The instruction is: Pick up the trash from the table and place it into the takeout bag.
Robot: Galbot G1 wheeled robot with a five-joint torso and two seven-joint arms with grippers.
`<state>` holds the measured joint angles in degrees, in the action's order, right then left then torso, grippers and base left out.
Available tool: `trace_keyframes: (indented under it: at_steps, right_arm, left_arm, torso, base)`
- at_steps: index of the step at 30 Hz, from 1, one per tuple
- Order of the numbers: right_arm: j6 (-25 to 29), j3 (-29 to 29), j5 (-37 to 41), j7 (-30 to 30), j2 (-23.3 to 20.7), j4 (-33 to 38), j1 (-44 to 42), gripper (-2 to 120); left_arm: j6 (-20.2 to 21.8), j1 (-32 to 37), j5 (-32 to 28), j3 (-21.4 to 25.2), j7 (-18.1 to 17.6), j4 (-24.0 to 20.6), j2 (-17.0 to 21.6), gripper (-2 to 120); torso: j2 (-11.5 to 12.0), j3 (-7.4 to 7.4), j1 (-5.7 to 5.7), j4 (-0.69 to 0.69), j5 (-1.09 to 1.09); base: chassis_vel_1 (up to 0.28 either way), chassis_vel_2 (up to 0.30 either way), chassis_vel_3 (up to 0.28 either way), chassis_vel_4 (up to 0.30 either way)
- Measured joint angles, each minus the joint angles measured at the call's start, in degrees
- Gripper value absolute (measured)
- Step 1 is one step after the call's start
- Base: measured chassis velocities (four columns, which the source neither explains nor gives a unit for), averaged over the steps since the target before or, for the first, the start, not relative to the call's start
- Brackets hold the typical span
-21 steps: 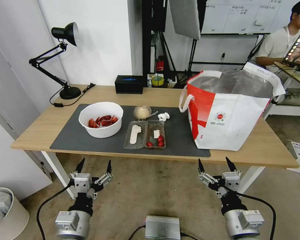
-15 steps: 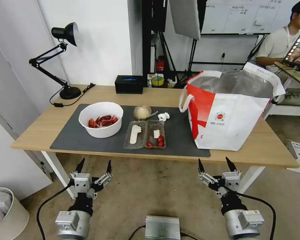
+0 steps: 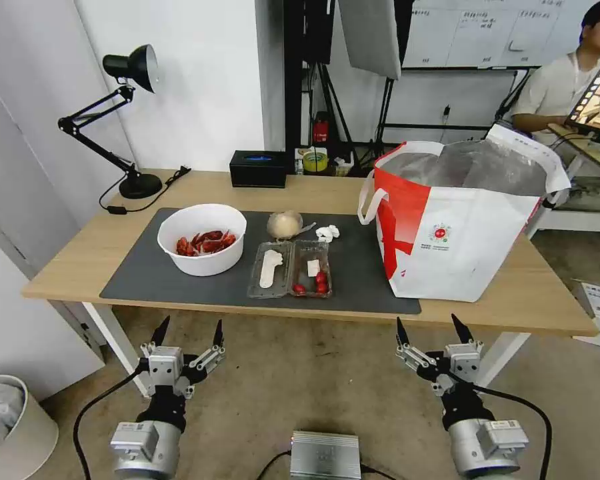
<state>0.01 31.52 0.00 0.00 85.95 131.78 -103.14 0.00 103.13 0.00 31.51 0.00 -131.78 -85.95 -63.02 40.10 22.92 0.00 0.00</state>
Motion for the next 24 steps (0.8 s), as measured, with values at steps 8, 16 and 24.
trace_keyframes:
  at_steps: [8, 16, 24]
  right_arm:
    - [0.0, 0.0, 0.0, 0.0, 0.0, 0.0, 0.0, 100]
    - [0.0, 0.0, 0.0, 0.0, 0.0, 0.0, 0.0, 100]
    - [-3.5, 0.0, 0.4, -1.0, -1.6, -0.9, 2.0, 100]
  left_arm:
    - [0.0, 0.0, 0.0, 0.0, 0.0, 0.0, 0.0, 100]
    - [0.2, 0.0, -0.1, 0.0, 0.0, 0.0, 0.0, 100]
    - [3.4, -0.8, -1.8, -0.9, -1.3, -0.1, -0.2, 100]
  torso:
    - [0.0, 0.00, 0.00, 0.00, 0.00]
    - [0.0, 0.00, 0.00, 0.00, 0.00]
    - [0.0, 0.00, 0.00, 0.00, 0.00]
  base:
    - [0.000, 0.000, 0.000, 0.000]
    - [0.000, 0.000, 0.000, 0.000]
    - [0.000, 0.000, 0.000, 0.000]
